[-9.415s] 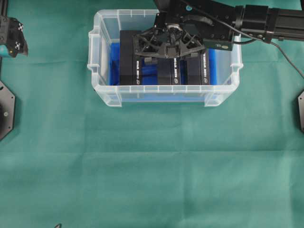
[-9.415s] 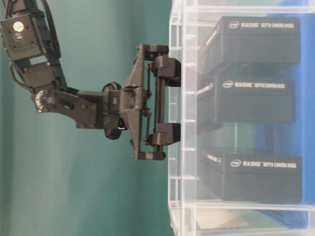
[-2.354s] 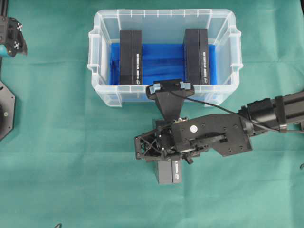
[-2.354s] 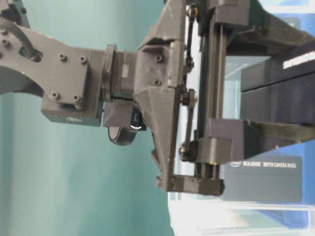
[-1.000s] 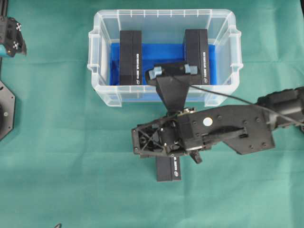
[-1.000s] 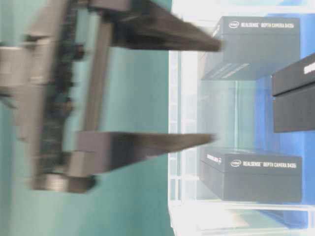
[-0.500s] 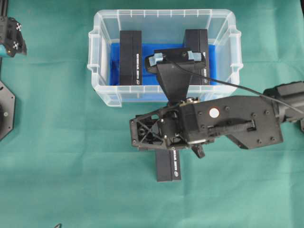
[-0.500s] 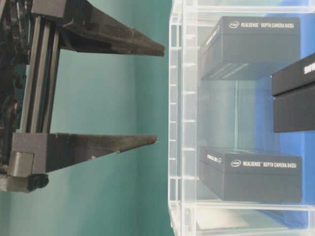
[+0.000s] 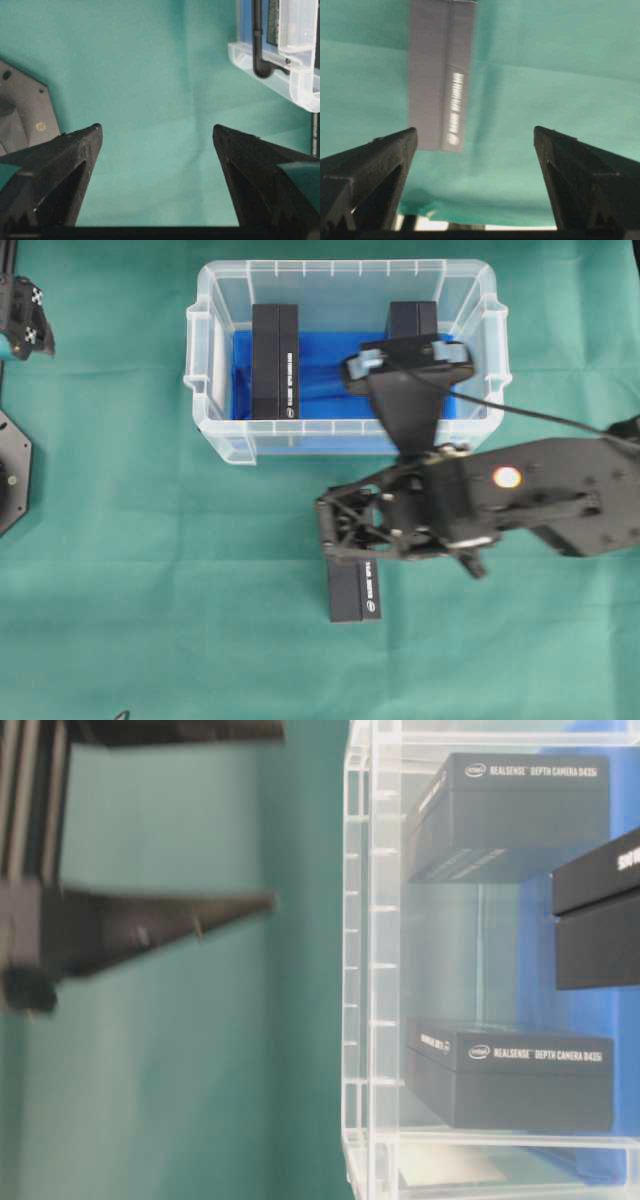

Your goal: Take out the box from the case.

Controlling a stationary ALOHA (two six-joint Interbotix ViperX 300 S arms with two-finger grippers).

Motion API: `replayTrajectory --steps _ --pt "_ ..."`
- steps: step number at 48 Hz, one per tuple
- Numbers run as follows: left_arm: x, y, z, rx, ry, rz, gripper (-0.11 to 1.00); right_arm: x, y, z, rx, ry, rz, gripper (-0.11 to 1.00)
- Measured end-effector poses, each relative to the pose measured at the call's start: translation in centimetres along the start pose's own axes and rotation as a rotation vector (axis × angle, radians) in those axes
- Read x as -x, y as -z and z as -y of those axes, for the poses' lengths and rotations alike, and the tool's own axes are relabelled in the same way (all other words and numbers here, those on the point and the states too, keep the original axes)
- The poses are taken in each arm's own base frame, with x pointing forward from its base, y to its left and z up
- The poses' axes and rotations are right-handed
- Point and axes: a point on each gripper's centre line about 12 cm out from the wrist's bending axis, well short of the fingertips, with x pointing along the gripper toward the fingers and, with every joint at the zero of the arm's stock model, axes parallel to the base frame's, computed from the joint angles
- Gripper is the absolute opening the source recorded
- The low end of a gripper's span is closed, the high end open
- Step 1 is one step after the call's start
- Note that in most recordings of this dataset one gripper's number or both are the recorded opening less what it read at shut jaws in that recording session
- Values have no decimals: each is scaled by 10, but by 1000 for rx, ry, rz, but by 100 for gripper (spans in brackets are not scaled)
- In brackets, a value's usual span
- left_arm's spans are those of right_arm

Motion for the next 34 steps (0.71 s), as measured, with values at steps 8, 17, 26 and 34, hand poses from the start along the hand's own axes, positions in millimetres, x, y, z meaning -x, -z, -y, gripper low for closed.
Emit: replayTrajectory --steps 8,17,26,34 --pt "0 0 0 5 1 -2 93 4 0 32 15 20 4 91" --pt "0 0 0 9 3 0 93 4 -3 74 17 16 -1 91" --pt "0 0 1 6 9 3 93 7 -9 119 9 -24 -15 91" --pt "0 0 1 8 11 2 93 10 -14 154 18 -42 -23 91"
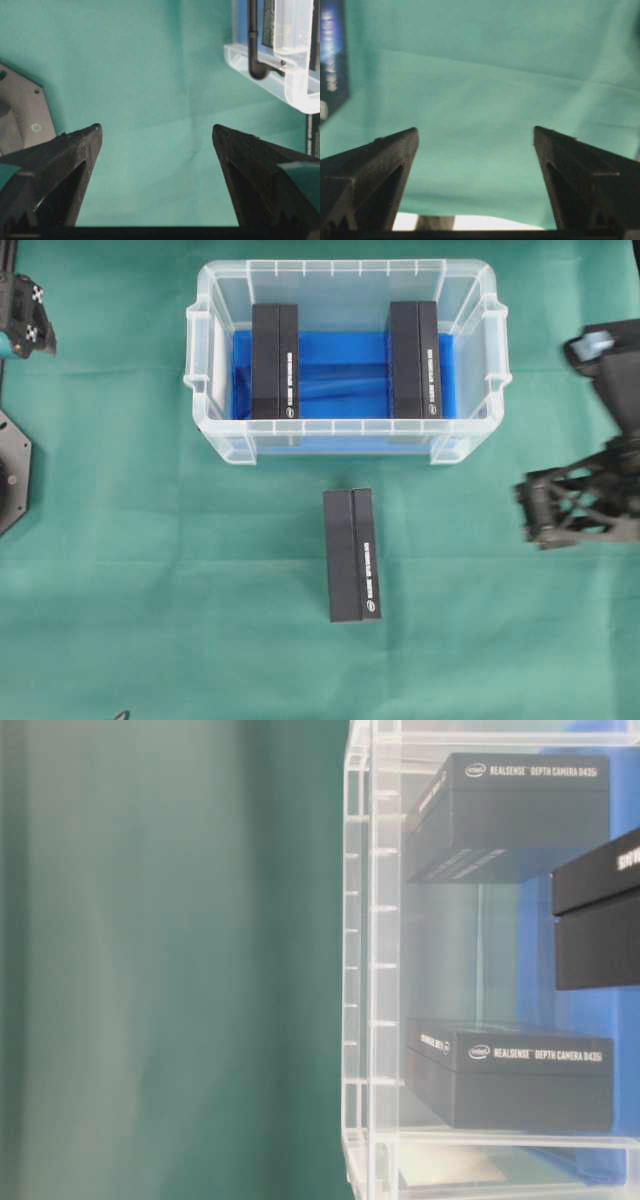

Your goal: Take out the box from the case.

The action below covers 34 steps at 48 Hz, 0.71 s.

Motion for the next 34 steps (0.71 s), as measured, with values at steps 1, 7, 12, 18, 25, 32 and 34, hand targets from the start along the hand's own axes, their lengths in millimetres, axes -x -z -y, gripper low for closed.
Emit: replayTrajectory --steps 1,7,12,18,25,32,34 --pt "0 0 0 1 1 2 93 0 -1 3 3 0 0 91" --pt "-1 -1 2 -1 4 3 93 -1 -4 16 6 -5 -2 91" --pt "-3 -1 3 -3 4 3 93 -2 -5 19 11 -4 0 91" --pt "-3 -2 4 -3 11 6 93 -3 -7 20 13 -2 6 91" --pt "-3 -2 4 -4 9 6 93 -5 -25 20 13 1 22 91" --pt "-4 -2 4 -4 8 5 93 -5 -54 24 15 0 40 91" --pt "-3 -2 4 -6 8 5 93 -5 -63 25 9 -2 44 91"
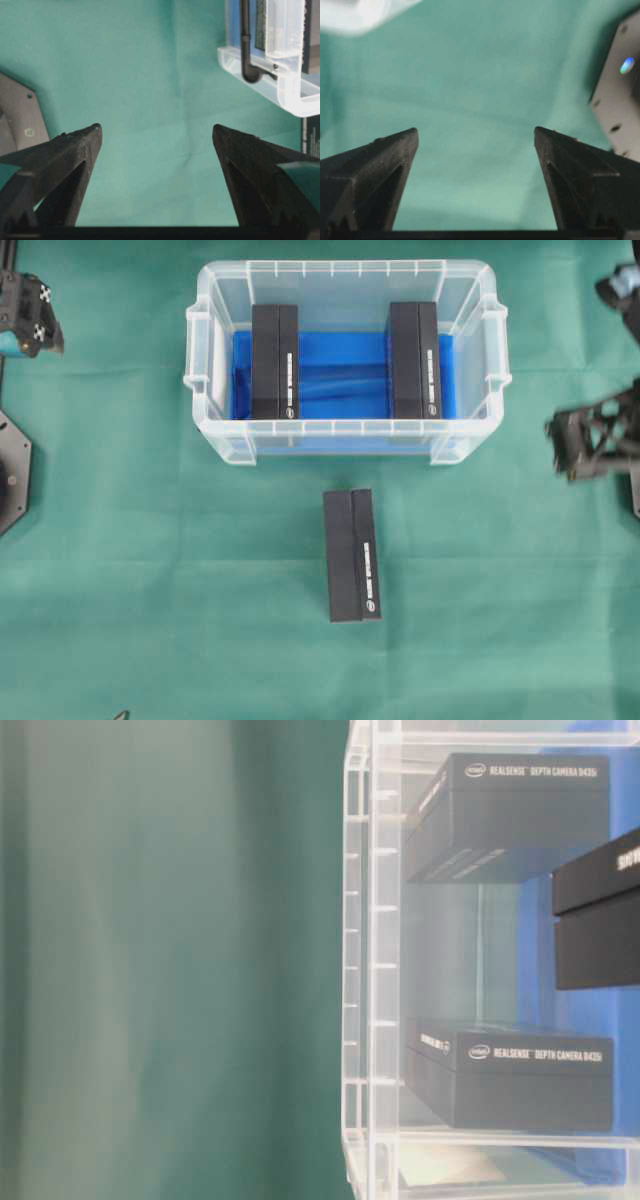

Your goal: Take out the box from the case.

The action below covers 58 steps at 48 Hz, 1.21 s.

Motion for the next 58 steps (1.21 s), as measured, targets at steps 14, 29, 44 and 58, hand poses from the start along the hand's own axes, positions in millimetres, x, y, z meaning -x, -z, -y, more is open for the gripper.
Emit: replayTrajectory --steps 14,29,44,58 --pt "0 0 0 3 -2 -2 93 -2 -63 16 -12 9 44 91" --pt "0 1 -2 3 -12 -7 93 -14 -109 22 -22 22 54 91" --pt "0 2 -4 3 -29 -15 93 -17 -110 21 -25 25 48 91" --pt "0 1 -3 11 -28 -12 93 -17 -110 21 -25 27 45 91"
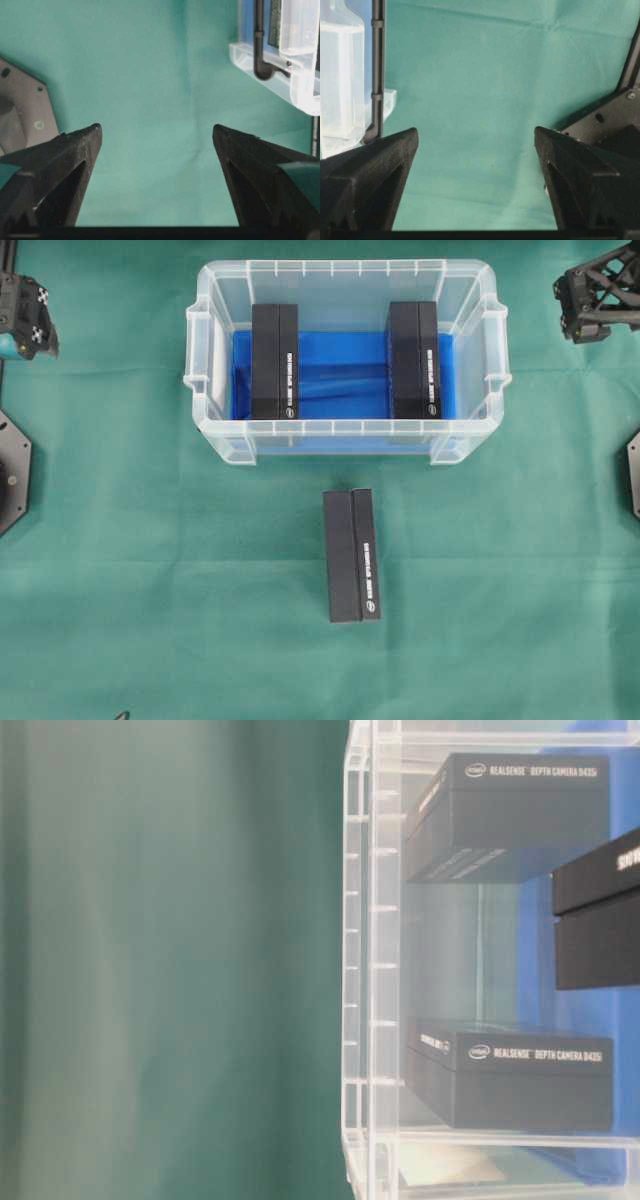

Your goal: Take out the box from the case.

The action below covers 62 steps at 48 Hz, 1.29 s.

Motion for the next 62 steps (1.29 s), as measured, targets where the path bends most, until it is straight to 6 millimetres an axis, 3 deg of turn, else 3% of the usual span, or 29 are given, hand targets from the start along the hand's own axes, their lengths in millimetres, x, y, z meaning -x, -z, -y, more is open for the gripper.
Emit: replayTrajectory --steps 6,14,35,45,52,62 --pt "-1 -1 5 1 -4 -5 93 0 0 0 0 -1 1 91" --pt "-12 -5 30 -24 -42 -32 93 0 0 0 1 -1 1 91" --pt "-44 -19 134 -49 -15 -42 93 -1 0 1 24 3 2 91" --pt "-56 -22 174 -73 -6 -41 93 -1 0 2 27 3 7 91" --pt "-63 -25 196 -79 2 -39 93 0 0 4 37 1 13 91" --pt "-65 -30 213 -80 -9 -43 93 1 0 5 39 0 17 91"
